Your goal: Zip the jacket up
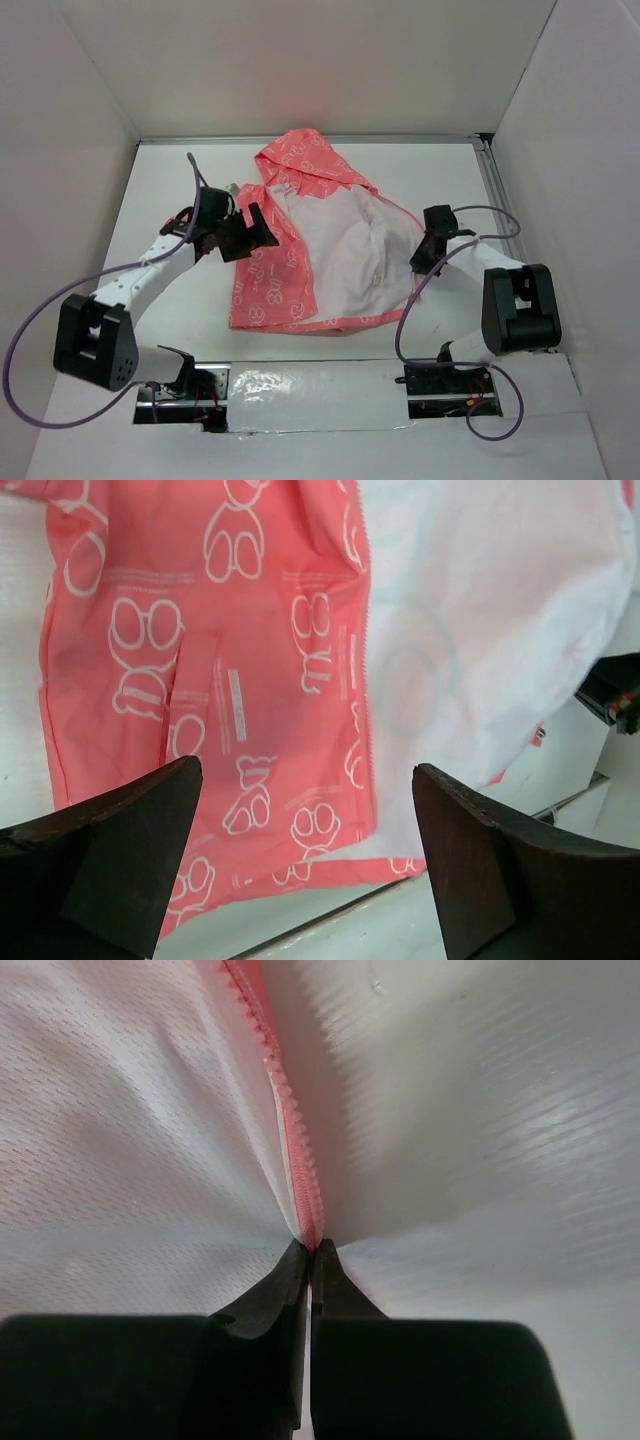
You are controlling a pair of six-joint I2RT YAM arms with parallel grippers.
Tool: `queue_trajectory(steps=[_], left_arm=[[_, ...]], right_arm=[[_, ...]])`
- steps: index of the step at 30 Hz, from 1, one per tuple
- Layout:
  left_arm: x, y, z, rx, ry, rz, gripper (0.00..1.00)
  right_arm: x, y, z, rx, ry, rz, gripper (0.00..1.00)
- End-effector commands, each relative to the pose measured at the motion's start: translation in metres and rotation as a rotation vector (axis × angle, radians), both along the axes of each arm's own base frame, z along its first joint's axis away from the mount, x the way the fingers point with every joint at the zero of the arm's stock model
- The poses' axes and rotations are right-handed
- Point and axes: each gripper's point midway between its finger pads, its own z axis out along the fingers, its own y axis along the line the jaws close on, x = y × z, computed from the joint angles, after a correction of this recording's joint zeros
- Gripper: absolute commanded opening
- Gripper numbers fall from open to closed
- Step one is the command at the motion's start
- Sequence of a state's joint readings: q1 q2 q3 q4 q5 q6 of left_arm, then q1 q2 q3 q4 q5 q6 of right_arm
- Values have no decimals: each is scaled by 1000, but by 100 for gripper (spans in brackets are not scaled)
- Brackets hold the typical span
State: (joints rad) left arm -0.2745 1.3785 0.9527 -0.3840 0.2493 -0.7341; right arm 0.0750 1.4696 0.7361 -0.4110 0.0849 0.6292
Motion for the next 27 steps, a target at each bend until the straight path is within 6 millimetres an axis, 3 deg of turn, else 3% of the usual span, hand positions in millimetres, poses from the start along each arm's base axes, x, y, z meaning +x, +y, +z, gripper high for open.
queue_trajectory(steps=[1, 5, 6, 8, 9, 11, 13, 14, 15, 16, 17, 19, 20, 21, 22, 23, 25, 26, 27], left_arm=[[-17, 5, 9, 1, -33, -8, 99], [-28, 23, 3, 39, 4, 71, 99], [-29, 26, 5, 39, 1, 83, 99], [-30, 27, 7, 35, -5, 86, 99], [-31, 29, 11, 27, -13, 90, 99], [-32, 29, 17, 14, -24, 92, 99], [-35, 33, 21, 10, -29, 105, 99], [-36, 36, 25, 8, -39, 120, 99], [-38, 41, 24, 16, -28, 143, 99], [-40, 44, 24, 14, -23, 158, 99], [-40, 49, 27, 11, -32, 180, 99], [-44, 55, 26, 2, -16, 206, 99], [-46, 59, 25, -7, -8, 222, 99], [-47, 61, 25, -12, -3, 233, 99], [-47, 65, 25, -17, -4, 251, 99], [-49, 68, 20, -13, 12, 270, 99], [-49, 68, 18, -13, 11, 276, 99], [-49, 69, 16, -15, 14, 276, 99], [-52, 66, 12, -26, 22, 254, 99]], right_arm=[[14, -16, 29, -87, -72, -37, 0], [12, -45, 97, -241, -147, -99, 0], [10, -43, 126, -275, -192, -78, 0], [10, -26, 156, -273, -265, -8, 0], [12, -8, 181, -233, -337, 62, 0], [10, 39, 202, -153, -410, 236, 0], [3, 100, 216, -49, -454, 439, 0], [1, 120, 209, -38, -428, 503, 0], [1, 141, 214, -16, -432, 559, 0], [-12, 174, 215, 9, -432, 654, 0], [-12, 199, 200, 7, -390, 719, 0], [-22, 254, 215, 88, -413, 856, 0], [-34, 300, 213, 118, -407, 984, 0], [-41, 322, 209, 141, -392, 1041, 0], [-60, 353, 186, 176, -314, 1148, 0], [-61, 373, 200, 211, -341, 1182, 16], [-65, 390, 185, 202, -296, 1213, 41], [-64, 394, 189, 196, -312, 1204, 70], [-62, 392, 189, 189, -318, 1191, 77]])
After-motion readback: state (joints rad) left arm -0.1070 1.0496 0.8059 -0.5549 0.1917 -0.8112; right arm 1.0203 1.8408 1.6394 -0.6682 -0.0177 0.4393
